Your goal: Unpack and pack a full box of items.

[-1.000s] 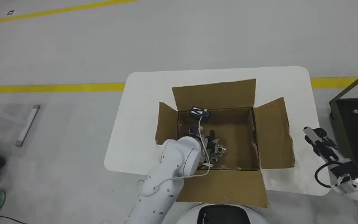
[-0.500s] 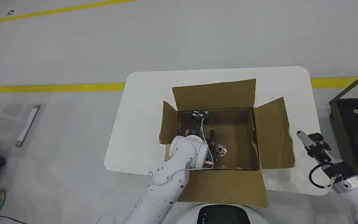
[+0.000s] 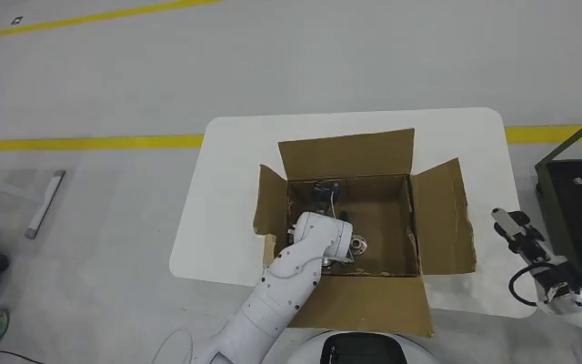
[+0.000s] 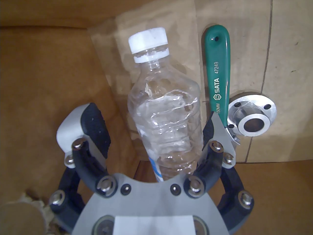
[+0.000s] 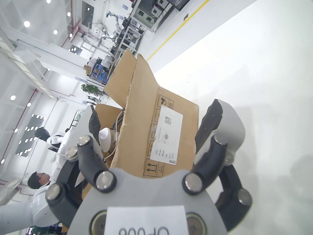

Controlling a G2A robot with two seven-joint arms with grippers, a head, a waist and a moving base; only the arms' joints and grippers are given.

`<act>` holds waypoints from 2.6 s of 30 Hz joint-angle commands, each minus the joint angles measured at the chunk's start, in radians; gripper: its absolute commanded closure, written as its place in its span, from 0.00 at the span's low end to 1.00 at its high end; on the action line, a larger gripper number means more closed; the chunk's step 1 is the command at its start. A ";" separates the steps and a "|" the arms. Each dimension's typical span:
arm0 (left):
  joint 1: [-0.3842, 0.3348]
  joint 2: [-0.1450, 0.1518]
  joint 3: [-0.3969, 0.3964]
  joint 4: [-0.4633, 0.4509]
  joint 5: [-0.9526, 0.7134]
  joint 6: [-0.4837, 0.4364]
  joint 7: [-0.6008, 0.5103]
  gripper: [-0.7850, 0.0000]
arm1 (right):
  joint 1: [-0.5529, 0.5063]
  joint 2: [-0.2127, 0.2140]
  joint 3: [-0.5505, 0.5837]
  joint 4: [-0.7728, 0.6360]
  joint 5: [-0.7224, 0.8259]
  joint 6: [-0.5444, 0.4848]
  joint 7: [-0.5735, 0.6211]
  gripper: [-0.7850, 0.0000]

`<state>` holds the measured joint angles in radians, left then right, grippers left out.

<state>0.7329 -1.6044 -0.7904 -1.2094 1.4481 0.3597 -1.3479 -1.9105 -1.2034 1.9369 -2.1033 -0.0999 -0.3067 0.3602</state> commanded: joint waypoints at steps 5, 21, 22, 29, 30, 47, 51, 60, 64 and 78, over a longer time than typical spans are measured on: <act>-0.016 -0.016 0.004 0.051 0.010 0.010 -0.010 0.00 | 0.010 0.006 -0.006 -0.025 0.005 -0.019 0.093 0.00; -0.036 -0.044 -0.011 0.091 0.050 0.006 -0.035 0.18 | 0.062 0.012 -0.108 0.003 -0.091 0.060 0.142 0.92; -0.036 -0.045 -0.013 0.094 0.052 0.005 -0.036 0.20 | 0.063 0.012 -0.110 0.004 -0.093 0.061 0.142 0.94; -0.034 -0.055 -0.023 0.108 0.063 -0.004 -0.042 0.74 | 0.066 0.014 -0.115 0.003 -0.098 0.067 0.137 1.00; -0.033 -0.056 -0.025 0.108 0.064 -0.005 -0.042 0.89 | 0.067 0.014 -0.116 0.003 -0.097 0.067 0.130 1.00; 0.024 -0.052 -0.103 -0.290 0.054 -0.150 -0.140 1.00 | 0.074 0.012 -0.088 0.005 -0.070 0.072 0.034 1.00; 0.048 -0.047 -0.136 -0.410 0.058 -0.170 -0.168 1.00 | 0.072 0.012 -0.075 0.019 -0.073 0.083 0.020 1.00; 0.064 -0.033 -0.249 -0.648 0.102 -0.215 -0.188 1.00 | 0.072 0.014 -0.041 0.042 -0.099 0.096 0.002 1.00; 0.070 -0.025 -0.314 -0.736 0.141 -0.237 -0.188 1.00 | 0.071 0.014 -0.037 0.043 -0.098 0.095 0.006 0.53; 0.109 -0.005 -0.548 -0.847 0.291 -0.292 -0.188 1.00 | 0.055 0.013 -0.015 0.035 -0.105 0.089 -0.007 0.00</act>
<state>0.8365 -1.6111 -1.3215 -2.0683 1.7203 0.0749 -1.5359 -1.8546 -1.1900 1.9198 -2.0675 -0.2054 -0.2170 0.3539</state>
